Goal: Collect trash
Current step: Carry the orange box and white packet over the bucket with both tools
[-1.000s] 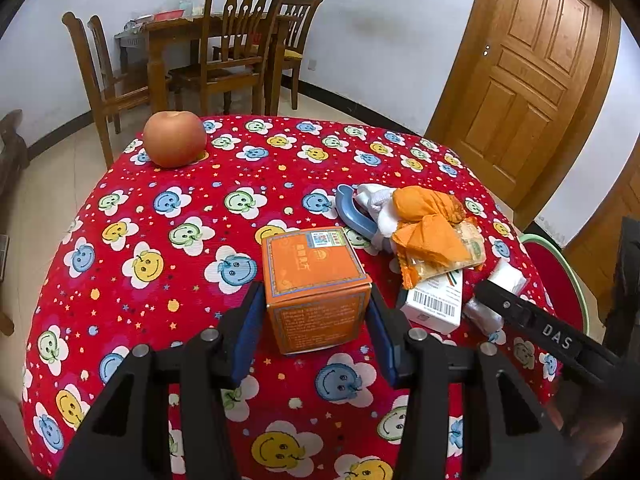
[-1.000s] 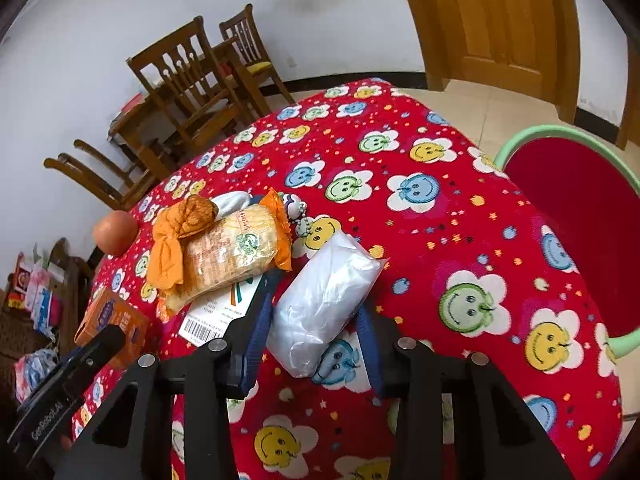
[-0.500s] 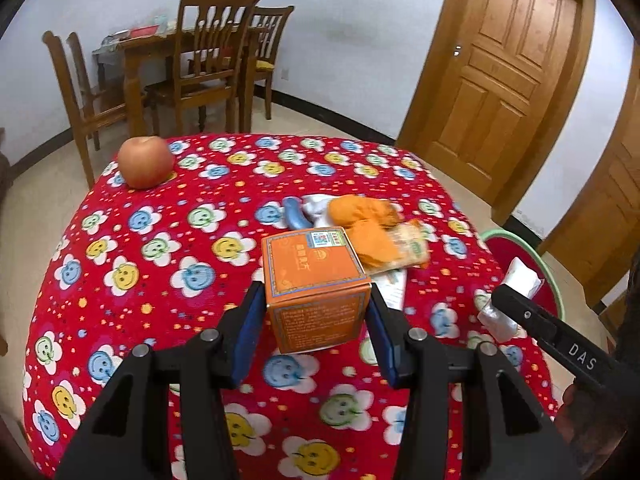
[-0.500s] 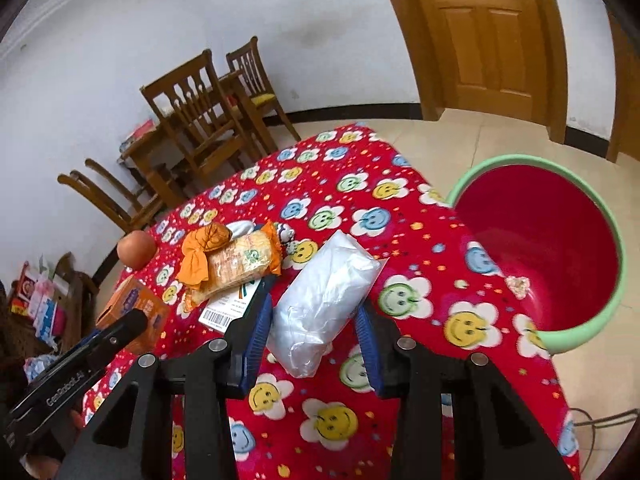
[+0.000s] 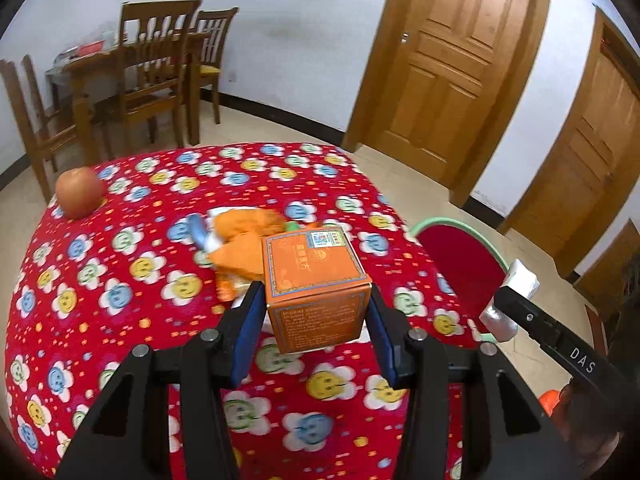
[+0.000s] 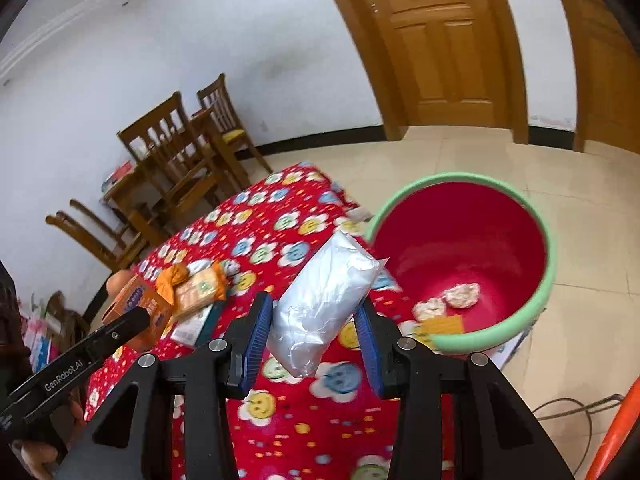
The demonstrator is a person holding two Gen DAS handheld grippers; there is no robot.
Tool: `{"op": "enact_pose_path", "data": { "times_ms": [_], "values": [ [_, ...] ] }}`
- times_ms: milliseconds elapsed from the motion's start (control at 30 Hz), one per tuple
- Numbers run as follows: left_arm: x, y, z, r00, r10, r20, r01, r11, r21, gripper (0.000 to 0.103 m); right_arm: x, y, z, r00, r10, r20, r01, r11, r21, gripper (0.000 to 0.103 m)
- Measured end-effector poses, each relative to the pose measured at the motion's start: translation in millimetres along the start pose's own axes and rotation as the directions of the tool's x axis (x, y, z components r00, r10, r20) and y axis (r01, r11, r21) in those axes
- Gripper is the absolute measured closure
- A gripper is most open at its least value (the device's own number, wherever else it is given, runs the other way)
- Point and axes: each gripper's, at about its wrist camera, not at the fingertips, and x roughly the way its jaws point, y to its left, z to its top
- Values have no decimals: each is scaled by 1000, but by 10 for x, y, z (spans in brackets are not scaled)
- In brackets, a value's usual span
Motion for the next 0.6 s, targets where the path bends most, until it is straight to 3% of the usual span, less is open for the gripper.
{"op": "enact_pose_path", "data": {
  "times_ms": [600],
  "values": [
    [331, -753, 164, 997, -73, -27, 76, 989, 127, 53, -57, -749, 141, 995, -98, 22, 95, 990, 108, 61]
  ]
}}
